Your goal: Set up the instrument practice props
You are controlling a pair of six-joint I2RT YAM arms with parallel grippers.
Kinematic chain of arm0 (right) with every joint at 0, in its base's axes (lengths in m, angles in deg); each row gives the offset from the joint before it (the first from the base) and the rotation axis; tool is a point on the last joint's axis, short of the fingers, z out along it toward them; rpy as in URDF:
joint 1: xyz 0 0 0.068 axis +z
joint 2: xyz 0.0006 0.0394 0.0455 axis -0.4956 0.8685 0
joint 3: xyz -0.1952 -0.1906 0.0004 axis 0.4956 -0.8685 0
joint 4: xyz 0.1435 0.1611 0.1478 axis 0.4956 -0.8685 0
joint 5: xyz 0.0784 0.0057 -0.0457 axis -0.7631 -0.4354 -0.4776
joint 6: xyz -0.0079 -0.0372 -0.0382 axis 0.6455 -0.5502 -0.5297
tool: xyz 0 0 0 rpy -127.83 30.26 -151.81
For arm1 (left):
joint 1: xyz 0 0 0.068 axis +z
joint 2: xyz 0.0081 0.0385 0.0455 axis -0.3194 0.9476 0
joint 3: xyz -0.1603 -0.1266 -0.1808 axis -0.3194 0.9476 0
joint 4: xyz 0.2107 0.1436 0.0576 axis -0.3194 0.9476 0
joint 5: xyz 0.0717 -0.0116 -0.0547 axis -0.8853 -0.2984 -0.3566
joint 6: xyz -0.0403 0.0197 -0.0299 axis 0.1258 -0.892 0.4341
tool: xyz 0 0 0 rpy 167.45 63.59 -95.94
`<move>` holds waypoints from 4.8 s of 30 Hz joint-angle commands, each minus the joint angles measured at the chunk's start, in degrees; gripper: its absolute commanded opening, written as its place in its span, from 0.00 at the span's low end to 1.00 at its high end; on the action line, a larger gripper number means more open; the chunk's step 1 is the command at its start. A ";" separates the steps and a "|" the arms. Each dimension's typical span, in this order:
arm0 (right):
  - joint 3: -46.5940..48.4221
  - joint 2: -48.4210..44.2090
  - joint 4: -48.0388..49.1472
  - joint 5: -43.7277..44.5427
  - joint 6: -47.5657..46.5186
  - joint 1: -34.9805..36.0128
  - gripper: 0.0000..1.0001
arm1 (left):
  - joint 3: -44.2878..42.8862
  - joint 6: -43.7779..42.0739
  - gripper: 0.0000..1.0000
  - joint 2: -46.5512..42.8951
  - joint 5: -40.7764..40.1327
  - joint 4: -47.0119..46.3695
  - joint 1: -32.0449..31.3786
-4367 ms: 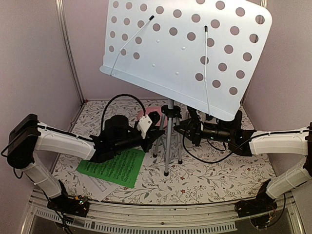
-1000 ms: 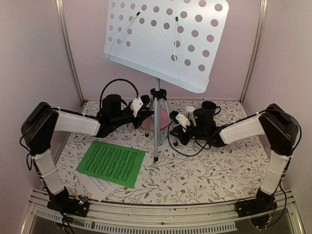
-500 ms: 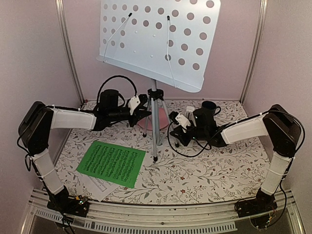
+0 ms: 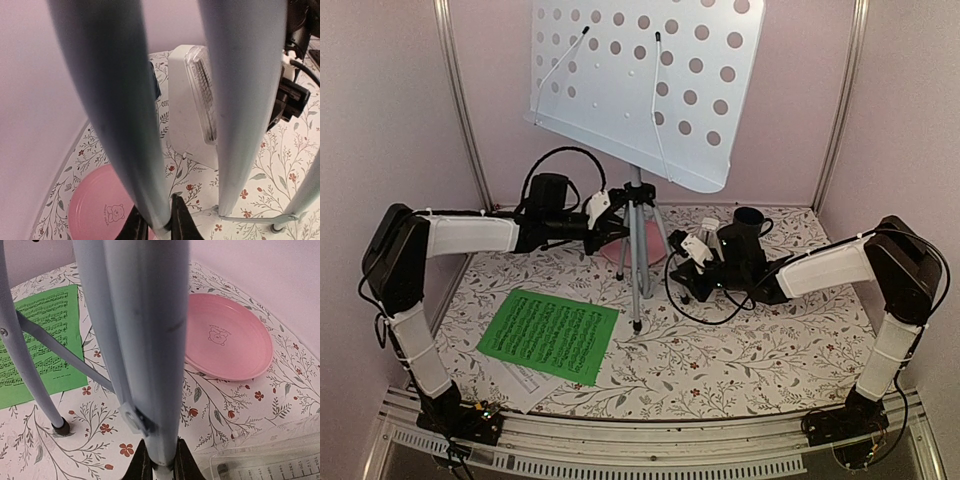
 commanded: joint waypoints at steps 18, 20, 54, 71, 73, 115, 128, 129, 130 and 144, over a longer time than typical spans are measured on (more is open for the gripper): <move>-1.45 0.91 -1.60 -1.27 5.00 -1.30 0.00 | 3.84 7.05 0.35 -0.74 -6.68 -3.85 -0.08; -1.54 0.95 -1.25 -1.64 5.27 -1.31 0.00 | 5.36 9.37 0.44 -1.67 -6.54 -5.82 -0.29; -1.75 -0.75 -2.32 -0.57 4.64 -0.36 0.00 | 29.15 40.51 0.44 -3.15 -23.97 -30.14 -18.51; -2.50 -2.42 -4.70 1.29 5.85 -0.36 0.00 | 30.72 46.08 0.00 -4.85 -22.27 -26.79 -19.07; -3.06 -2.75 -4.82 1.42 6.27 -0.36 0.00 | 30.86 46.56 0.00 -5.99 -22.10 -25.53 -19.12; -14.90 -15.91 -5.98 11.78 12.02 -4.93 0.00 | 36.86 52.24 0.00 -4.21 -24.87 -26.72 -24.89; -15.11 -17.32 -9.94 19.13 -3.14 -5.68 0.00 | 35.83 51.71 0.00 -2.57 -24.71 -26.51 -25.98; -15.57 -17.61 -9.58 19.43 -3.68 -5.91 0.00 | 35.86 51.66 0.00 -2.70 -24.79 -26.22 -26.20; -15.82 -17.80 -9.35 19.82 -4.05 -6.21 0.00 | 35.87 51.62 0.00 -2.83 -24.79 -25.93 -26.30; -12.30 -13.07 -4.08 17.08 -11.16 -15.95 0.00 | 30.00 52.90 0.00 2.30 -23.39 -25.55 -28.03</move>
